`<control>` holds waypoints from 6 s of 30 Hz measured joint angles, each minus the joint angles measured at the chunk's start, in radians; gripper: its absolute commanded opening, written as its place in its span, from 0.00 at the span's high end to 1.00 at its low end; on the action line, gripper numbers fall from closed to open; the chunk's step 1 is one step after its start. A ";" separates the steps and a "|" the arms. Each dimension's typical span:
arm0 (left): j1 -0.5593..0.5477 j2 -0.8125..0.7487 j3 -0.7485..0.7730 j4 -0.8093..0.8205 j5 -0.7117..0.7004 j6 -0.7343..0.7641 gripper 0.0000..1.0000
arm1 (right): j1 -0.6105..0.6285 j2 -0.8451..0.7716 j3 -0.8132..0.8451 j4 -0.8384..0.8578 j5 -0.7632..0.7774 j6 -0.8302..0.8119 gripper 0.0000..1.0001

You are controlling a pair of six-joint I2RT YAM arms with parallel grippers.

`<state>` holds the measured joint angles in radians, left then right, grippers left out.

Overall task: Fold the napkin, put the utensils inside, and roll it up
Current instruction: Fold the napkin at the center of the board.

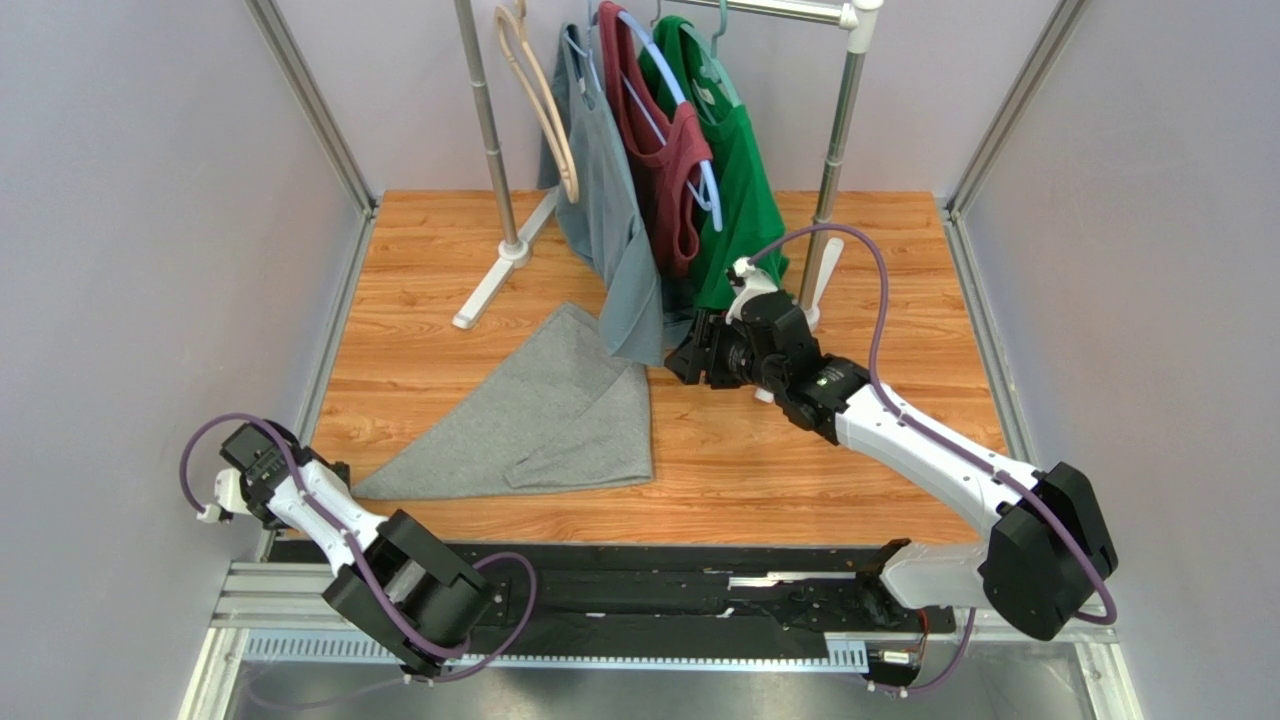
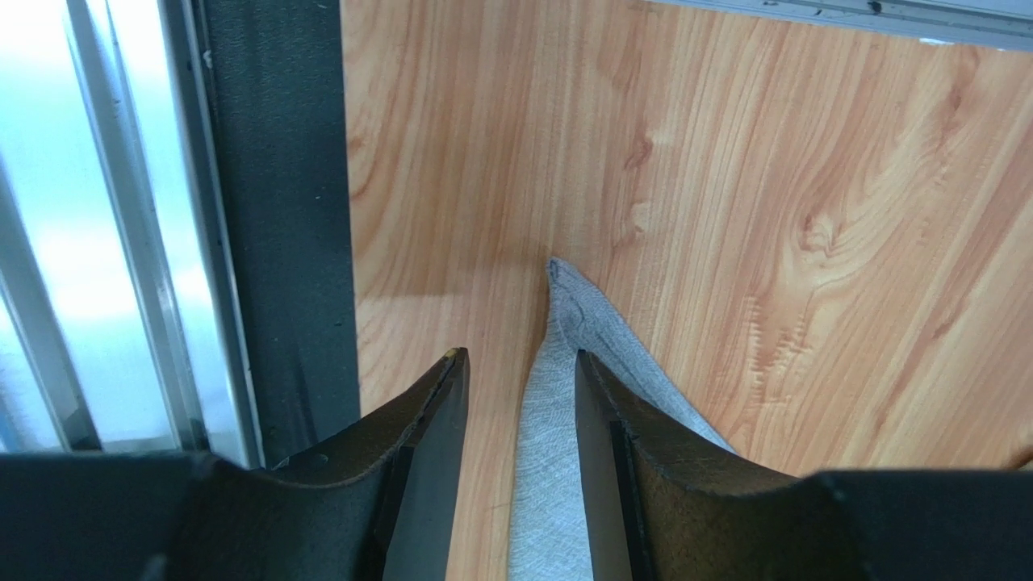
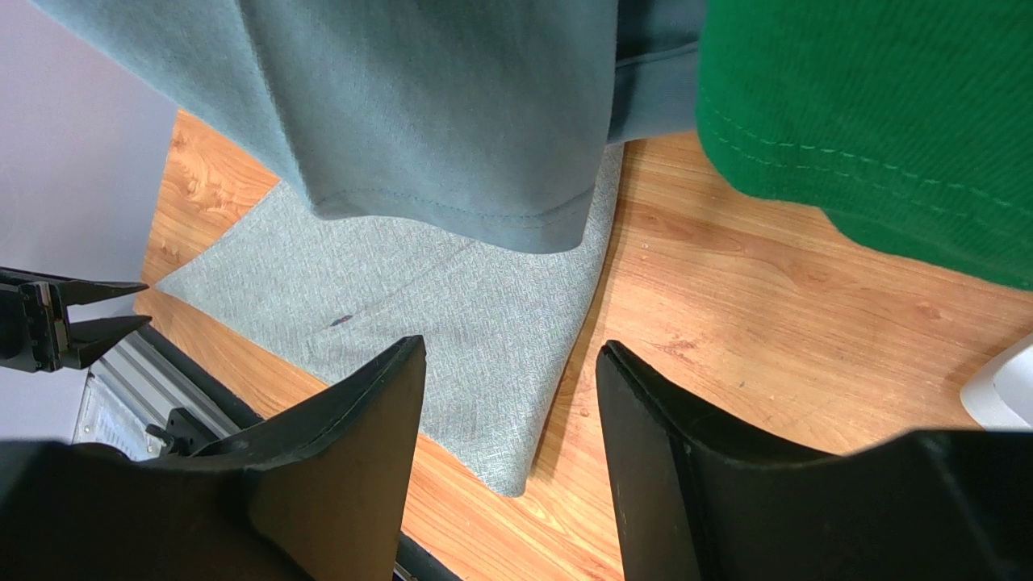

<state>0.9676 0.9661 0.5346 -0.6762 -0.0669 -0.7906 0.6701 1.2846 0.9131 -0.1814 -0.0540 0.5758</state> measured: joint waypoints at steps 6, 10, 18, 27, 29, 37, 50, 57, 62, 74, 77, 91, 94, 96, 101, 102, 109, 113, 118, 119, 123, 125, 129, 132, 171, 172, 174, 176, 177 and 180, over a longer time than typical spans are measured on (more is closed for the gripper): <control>0.002 0.025 -0.012 0.045 0.035 0.012 0.55 | -0.001 0.000 0.000 -0.003 0.000 -0.001 0.42; 0.002 0.040 -0.013 0.068 0.046 0.012 0.55 | -0.004 -0.009 -0.018 -0.002 -0.001 -0.001 0.42; 0.003 0.072 -0.016 0.102 0.060 0.011 0.55 | -0.007 -0.021 -0.044 -0.002 -0.008 -0.001 0.43; 0.003 0.112 -0.024 0.115 0.068 0.008 0.72 | -0.010 -0.036 -0.062 0.000 -0.009 0.000 0.42; 0.003 0.111 -0.024 0.118 0.068 0.008 0.78 | -0.011 -0.037 -0.066 -0.002 -0.009 0.000 0.43; 0.003 0.103 -0.028 0.121 0.074 0.010 0.97 | -0.011 -0.041 -0.080 -0.001 -0.009 0.000 0.43; -0.027 -0.008 -0.042 0.139 0.134 0.023 1.00 | -0.011 -0.041 -0.082 -0.002 -0.010 0.000 0.43; -0.161 -0.077 -0.042 0.142 0.141 0.032 1.00 | -0.011 -0.041 -0.082 -0.002 -0.007 0.000 0.43; -0.270 -0.145 -0.042 0.137 0.137 0.038 1.00 | -0.011 -0.041 -0.088 -0.002 -0.007 0.000 0.43; -0.560 -0.238 0.026 0.086 0.085 0.056 1.00 | -0.011 -0.021 -0.097 -0.003 -0.003 0.003 0.43; -0.665 -0.258 0.056 0.081 0.045 0.045 1.00 | -0.011 -0.020 -0.097 -0.003 -0.003 0.006 0.43; -1.256 -0.022 0.178 0.118 -0.216 0.011 1.00 | -0.011 -0.018 -0.148 -0.001 0.001 0.029 0.43; -1.368 0.029 0.210 0.130 -0.269 0.011 1.00 | -0.011 -0.011 -0.150 0.001 0.001 0.030 0.43; -1.447 0.067 0.227 0.142 -0.305 0.011 1.00 | -0.011 -0.010 -0.154 0.004 0.001 0.030 0.43; -1.606 0.198 0.263 0.193 -0.363 0.018 1.00 | -0.011 -0.010 -0.164 0.006 0.007 0.033 0.43; -1.633 0.227 0.270 0.204 -0.369 0.022 1.00 | -0.011 -0.010 -0.165 0.006 0.010 0.034 0.43; -1.797 0.355 0.311 0.271 -0.416 0.065 1.00 | -0.012 -0.010 -0.183 0.003 0.026 0.038 0.43; -1.856 0.402 0.329 0.333 -0.423 0.099 1.00 | -0.013 -0.010 -0.187 0.004 0.030 0.040 0.43; -1.908 0.457 0.342 0.409 -0.419 0.149 1.00 | -0.014 -0.010 -0.189 0.003 0.031 0.041 0.43; -1.916 0.462 0.342 0.426 -0.413 0.164 1.00 | -0.016 -0.010 -0.189 0.003 0.031 0.041 0.43; -1.941 0.465 0.342 0.483 -0.402 0.211 1.00 | -0.019 -0.010 -0.189 0.003 0.034 0.042 0.43; -1.958 0.465 0.341 0.511 -0.400 0.234 1.00 | -0.019 -0.010 -0.189 0.003 0.035 0.044 0.43; -2.000 0.480 0.342 0.555 -0.391 0.273 1.00 | -0.019 -0.010 -0.191 0.003 0.035 0.047 0.43; -2.021 0.511 0.341 0.564 -0.389 0.288 1.00 | -0.019 -0.010 -0.193 0.002 0.036 0.048 0.43; -2.136 0.366 0.211 0.443 -0.421 0.285 0.08 | -0.019 0.009 -0.196 -0.003 -0.003 0.054 0.43; -2.136 0.337 0.211 0.421 -0.435 0.279 0.08 | -0.019 0.007 -0.196 -0.003 -0.009 0.052 0.43; -2.123 0.252 0.211 0.377 -0.460 0.264 0.08 | -0.018 0.005 -0.196 -0.001 -0.026 0.052 0.43; -2.095 0.169 0.209 0.343 -0.472 0.240 0.08 | -0.010 0.006 -0.194 -0.002 -0.050 0.053 0.43; -2.075 0.126 0.203 0.327 -0.479 0.222 0.08 | -0.006 0.006 -0.192 -0.001 -0.059 0.054 0.43; -1.977 -0.024 0.149 0.277 -0.484 0.165 0.08 | 0.029 0.021 -0.174 0.008 -0.093 0.059 0.43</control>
<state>-1.0096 0.9424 0.6834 -0.3992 -0.5507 -0.6254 0.6987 1.3052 0.7387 -0.1738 -0.1471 0.6346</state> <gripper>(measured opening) 0.916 0.571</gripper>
